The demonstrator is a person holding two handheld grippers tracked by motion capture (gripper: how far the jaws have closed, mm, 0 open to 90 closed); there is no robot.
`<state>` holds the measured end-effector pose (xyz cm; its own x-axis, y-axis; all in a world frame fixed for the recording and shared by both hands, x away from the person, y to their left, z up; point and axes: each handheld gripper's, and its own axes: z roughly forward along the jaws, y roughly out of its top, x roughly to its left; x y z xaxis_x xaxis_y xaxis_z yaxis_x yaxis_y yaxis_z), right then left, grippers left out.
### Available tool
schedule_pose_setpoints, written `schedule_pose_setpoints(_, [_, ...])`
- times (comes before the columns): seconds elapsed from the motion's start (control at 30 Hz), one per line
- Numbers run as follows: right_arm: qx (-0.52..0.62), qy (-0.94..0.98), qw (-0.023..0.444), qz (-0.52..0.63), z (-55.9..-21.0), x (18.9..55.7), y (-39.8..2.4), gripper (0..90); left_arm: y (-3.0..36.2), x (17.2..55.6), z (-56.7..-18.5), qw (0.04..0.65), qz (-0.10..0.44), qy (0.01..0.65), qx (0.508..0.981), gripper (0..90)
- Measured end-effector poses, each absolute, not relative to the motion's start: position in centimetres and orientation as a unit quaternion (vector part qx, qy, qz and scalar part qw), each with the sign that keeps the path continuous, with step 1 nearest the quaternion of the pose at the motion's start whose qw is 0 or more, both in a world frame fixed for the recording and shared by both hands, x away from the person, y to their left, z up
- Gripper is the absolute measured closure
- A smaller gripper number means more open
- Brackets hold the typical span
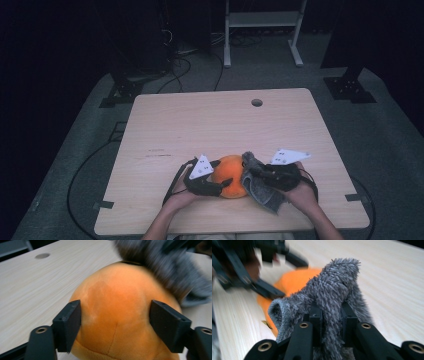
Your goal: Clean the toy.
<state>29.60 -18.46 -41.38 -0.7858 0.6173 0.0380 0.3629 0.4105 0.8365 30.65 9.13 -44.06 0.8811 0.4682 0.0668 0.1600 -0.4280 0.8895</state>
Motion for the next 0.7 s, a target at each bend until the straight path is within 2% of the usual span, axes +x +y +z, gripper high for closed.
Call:
schedule_pose_setpoints(0.1, [0.284, 0.839, 0.153, 0.438, -42.1, 29.5, -17.9, 75.0, 9.6, 30.7, -43.3, 0.503, 0.145, 0.179, 0.833, 17.2])
schedule_pose_setpoints(0.2, [0.280, 0.843, 0.158, 0.432, -42.3, 29.0, -18.3, 75.0, 10.4, 31.7, -43.0, 0.497, 0.131, 0.243, 0.823, 8.6])
schedule_pose_setpoints(0.3, [0.276, 0.845, 0.157, 0.430, -42.5, 28.6, -18.5, 74.9, 10.3, 32.1, -43.5, 0.493, 0.109, 0.262, 0.822, 4.2])
schedule_pose_setpoints(0.33, [0.272, 0.848, 0.157, 0.428, -42.6, 28.2, -18.7, 74.8, 9.8, 32.2, -43.8, 0.486, 0.085, 0.263, 0.829, 4.2])
schedule_pose_setpoints(0.43, [0.271, 0.849, 0.156, 0.426, -42.6, 28.0, -18.8, 74.7, 9.1, 32.0, -44.0, 0.483, 0.068, 0.247, 0.837, 7.9])
schedule_pose_setpoints(0.5, [0.272, 0.850, 0.153, 0.425, -42.7, 27.9, -19.0, 74.7, 8.7, 31.7, -44.1, 0.483, 0.065, 0.225, 0.844, 15.2])
schedule_pose_setpoints(0.53, [0.274, 0.850, 0.150, 0.424, -42.8, 27.9, -19.2, 74.8, 8.5, 31.2, -43.8, 0.480, 0.099, 0.210, 0.846, 22.5])
schedule_pose_setpoints(0.57, [0.274, 0.850, 0.150, 0.424, -42.8, 27.9, -19.2, 74.8, 8.5, 31.2, -43.8, 0.480, 0.099, 0.210, 0.846, 27.9])
schedule_pose_setpoints(0.6, [0.278, 0.846, 0.162, 0.425, -42.5, 27.9, -19.3, 75.2, 8.5, 30.6, -43.3, 0.488, 0.145, 0.188, 0.840, 32.5])
schedule_pose_setpoints(0.63, [0.278, 0.846, 0.162, 0.425, -42.5, 27.9, -19.3, 75.2, 8.5, 30.6, -43.3, 0.488, 0.145, 0.188, 0.840, 35.1])
schedule_pose_setpoints(0.67, [0.281, 0.837, 0.179, 0.434, -41.7, 27.6, -19.4, 75.6, 8.3, 29.9, -42.6, 0.498, 0.199, 0.150, 0.830, 37.0])
schedule_pose_setpoints(0.7, [0.281, 0.837, 0.179, 0.434, -41.7, 27.6, -19.4, 75.6, 8.3, 29.9, -42.6, 0.498, 0.199, 0.150, 0.830, 37.1])
